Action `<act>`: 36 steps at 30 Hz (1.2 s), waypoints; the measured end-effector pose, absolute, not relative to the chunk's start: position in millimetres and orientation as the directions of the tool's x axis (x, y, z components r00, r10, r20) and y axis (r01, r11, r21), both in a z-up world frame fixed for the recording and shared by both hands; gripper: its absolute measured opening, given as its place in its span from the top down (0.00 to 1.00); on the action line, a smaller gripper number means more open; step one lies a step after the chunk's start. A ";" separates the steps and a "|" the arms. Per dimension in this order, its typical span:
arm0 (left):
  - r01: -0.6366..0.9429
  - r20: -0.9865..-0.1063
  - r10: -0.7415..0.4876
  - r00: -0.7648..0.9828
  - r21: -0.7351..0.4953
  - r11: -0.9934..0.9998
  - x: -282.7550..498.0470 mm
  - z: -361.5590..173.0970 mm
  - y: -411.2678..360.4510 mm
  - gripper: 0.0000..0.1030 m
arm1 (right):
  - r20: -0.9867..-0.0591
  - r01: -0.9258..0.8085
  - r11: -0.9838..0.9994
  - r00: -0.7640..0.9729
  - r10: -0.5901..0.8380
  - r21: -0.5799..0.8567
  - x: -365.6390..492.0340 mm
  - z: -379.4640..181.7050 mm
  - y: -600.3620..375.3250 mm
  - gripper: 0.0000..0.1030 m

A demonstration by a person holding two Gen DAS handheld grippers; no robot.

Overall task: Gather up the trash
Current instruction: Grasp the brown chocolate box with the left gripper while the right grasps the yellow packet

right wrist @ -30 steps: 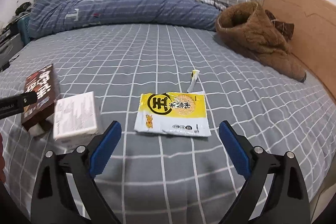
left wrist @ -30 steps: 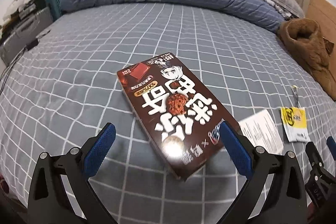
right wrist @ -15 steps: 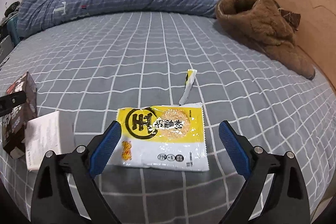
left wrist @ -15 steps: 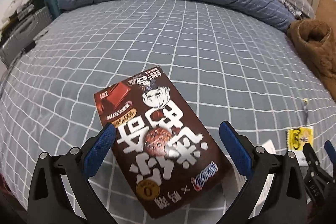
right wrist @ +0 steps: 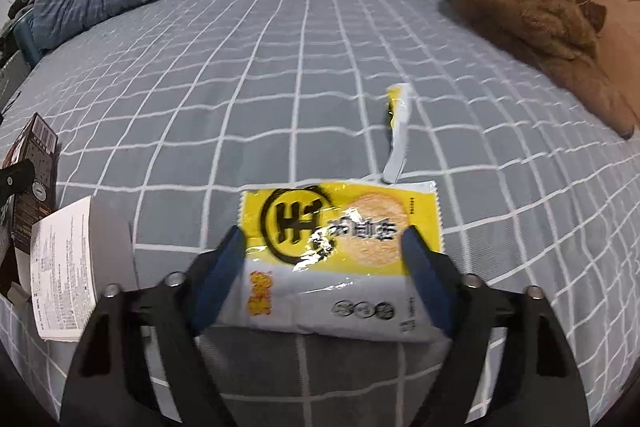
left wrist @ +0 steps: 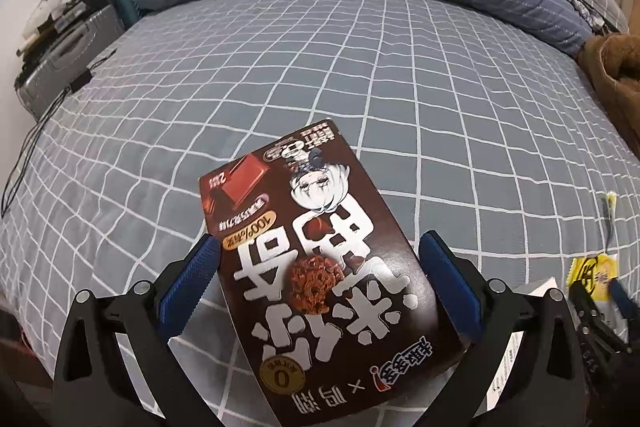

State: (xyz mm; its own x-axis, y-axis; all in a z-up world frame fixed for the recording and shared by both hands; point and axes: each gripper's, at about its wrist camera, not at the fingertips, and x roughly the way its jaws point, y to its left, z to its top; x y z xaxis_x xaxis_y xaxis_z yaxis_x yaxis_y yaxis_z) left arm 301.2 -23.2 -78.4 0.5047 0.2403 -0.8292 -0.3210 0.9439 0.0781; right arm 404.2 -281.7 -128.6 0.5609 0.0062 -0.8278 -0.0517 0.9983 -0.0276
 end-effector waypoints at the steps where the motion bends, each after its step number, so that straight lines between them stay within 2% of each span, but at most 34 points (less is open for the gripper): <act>1: -0.320 -0.828 0.245 0.504 0.085 0.944 300.5 -79.4 -24.3 0.05 | -0.834 -0.052 0.998 0.552 0.001 -0.033 405.8 -130.7 -280.5 0.31; 5: -0.324 -0.815 0.294 0.499 0.139 0.936 299.5 -87.7 -29.1 0.05 | -0.843 -0.058 0.998 0.538 0.023 -0.010 405.0 -133.5 -279.8 0.38; 7: -0.333 -0.817 0.295 0.496 0.135 0.933 297.3 -86.5 -30.1 0.05 | -0.845 -0.064 0.998 0.533 0.037 0.004 404.9 -134.6 -278.9 0.45; 13: -0.354 -0.842 0.245 0.481 0.069 0.933 287.0 -88.7 -24.2 0.06 | -0.846 -0.090 0.995 0.527 0.078 0.036 404.9 -135.1 -276.3 0.61; 18: -0.323 -0.844 0.255 0.473 0.104 0.941 291.7 -103.1 -28.0 0.06 | -0.844 -0.089 0.995 0.531 0.080 0.038 401.9 -133.7 -275.0 0.76; 22: -0.305 -0.853 0.219 0.474 0.074 0.950 295.7 -108.8 -20.4 0.06 | -0.840 -0.089 0.995 0.536 0.086 0.045 400.1 -131.2 -279.0 0.86; 36: -0.217 -0.803 0.173 0.570 0.056 0.975 286.8 -85.7 -23.7 0.09 | -0.832 -0.082 0.996 0.551 0.063 0.021 395.2 -115.1 -276.4 0.89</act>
